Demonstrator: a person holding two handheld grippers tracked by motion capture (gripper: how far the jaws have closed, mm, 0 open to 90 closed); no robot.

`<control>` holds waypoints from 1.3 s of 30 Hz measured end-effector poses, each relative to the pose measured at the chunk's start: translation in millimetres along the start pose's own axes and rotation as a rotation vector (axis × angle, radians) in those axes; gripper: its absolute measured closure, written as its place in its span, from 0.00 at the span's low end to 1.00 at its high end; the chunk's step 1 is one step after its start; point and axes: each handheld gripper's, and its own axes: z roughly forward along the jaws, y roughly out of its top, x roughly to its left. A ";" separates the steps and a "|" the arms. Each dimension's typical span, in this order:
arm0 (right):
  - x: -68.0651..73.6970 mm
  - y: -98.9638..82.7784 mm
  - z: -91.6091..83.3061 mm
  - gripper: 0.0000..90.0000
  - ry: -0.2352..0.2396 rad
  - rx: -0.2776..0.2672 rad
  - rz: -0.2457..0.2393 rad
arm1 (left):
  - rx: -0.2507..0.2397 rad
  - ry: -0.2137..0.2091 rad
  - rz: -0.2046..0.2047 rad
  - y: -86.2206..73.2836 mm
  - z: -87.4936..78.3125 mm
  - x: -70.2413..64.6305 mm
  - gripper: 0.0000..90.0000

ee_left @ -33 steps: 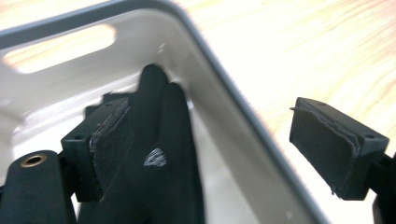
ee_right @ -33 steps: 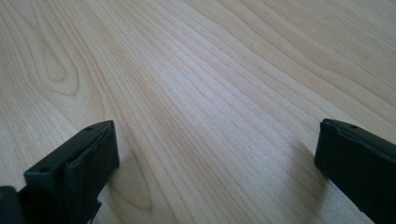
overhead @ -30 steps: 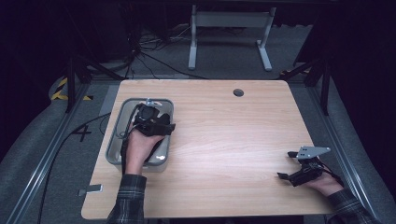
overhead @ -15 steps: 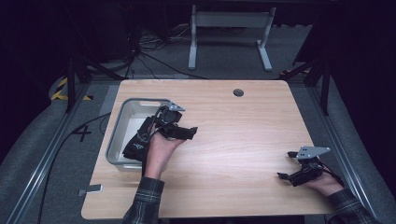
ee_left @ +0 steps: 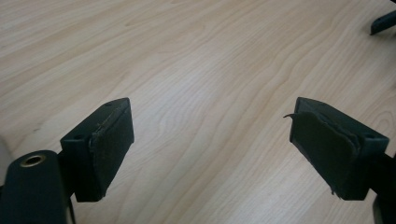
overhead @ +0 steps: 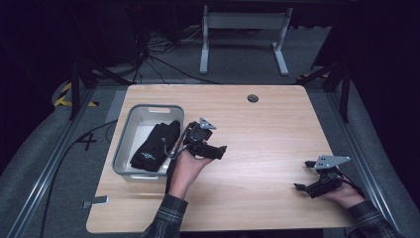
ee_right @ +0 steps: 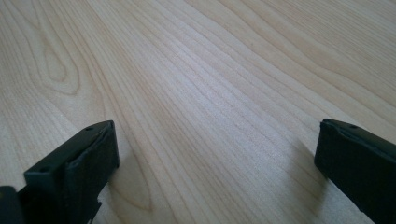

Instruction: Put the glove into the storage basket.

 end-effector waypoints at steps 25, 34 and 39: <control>-0.1 0.1 0.1 0.00 0.002 0.000 -0.002 | 0.051 -0.074 0.093 -46.8 49.6 -53.9 0.14; -0.1 0.1 0.1 0.00 0.002 0.000 -0.002 | 0.091 -0.067 0.154 -59.3 64.4 -66.1 0.10; -0.1 0.1 0.1 0.00 0.002 0.000 -0.002 | 0.105 -0.051 0.190 -64.1 73.0 -72.5 0.04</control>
